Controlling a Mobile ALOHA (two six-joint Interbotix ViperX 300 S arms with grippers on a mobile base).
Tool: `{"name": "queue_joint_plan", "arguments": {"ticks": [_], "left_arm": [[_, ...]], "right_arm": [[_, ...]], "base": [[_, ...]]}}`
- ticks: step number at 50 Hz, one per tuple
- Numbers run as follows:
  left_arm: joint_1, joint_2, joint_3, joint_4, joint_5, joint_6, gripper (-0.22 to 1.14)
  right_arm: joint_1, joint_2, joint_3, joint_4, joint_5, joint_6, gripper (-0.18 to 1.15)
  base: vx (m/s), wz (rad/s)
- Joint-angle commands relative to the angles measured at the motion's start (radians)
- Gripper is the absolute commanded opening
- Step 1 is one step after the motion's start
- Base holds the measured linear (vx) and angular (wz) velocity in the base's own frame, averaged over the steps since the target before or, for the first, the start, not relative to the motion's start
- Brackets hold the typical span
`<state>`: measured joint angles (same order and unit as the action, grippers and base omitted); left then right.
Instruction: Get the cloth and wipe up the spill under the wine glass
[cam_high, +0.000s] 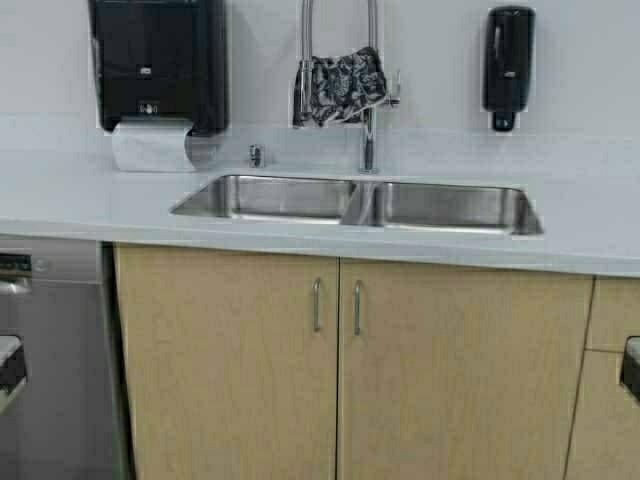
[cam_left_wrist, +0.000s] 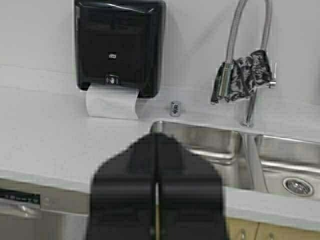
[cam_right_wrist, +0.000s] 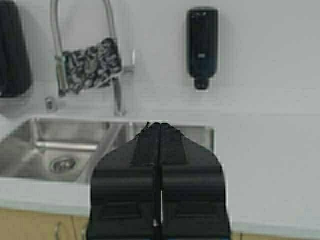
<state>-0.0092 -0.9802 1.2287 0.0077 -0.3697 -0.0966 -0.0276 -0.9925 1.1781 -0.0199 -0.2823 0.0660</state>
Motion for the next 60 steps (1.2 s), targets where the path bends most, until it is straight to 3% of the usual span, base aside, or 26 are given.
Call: {"name": "queue_joint_plan", "arguments": {"ticks": [1, 22, 41, 60], "left_arm": [[0.0, 0.008, -0.006, 0.002, -0.009, 0.002, 0.03], [0.0, -0.06, 0.026, 0.005, -0.008, 0.002, 0.03], [0.0, -0.16, 0.048, 0.005, 0.051, 0.009, 0.03], [-0.002, -0.25, 0.067, 0.003, 0.084, 0.012, 0.02]], "right_arm": [[0.003, 0.006, -0.018, 0.0, -0.006, 0.002, 0.05], [0.123, 0.086, -0.064, -0.043, 0.028, -0.006, 0.05], [0.387, 0.321, -0.219, -0.048, 0.011, -0.006, 0.05], [0.483, 0.581, -0.279, -0.081, -0.199, -0.005, 0.06]], "base": [[0.35, 0.05], [0.34, 0.01], [0.3, -0.06], [0.26, -0.08]]}}
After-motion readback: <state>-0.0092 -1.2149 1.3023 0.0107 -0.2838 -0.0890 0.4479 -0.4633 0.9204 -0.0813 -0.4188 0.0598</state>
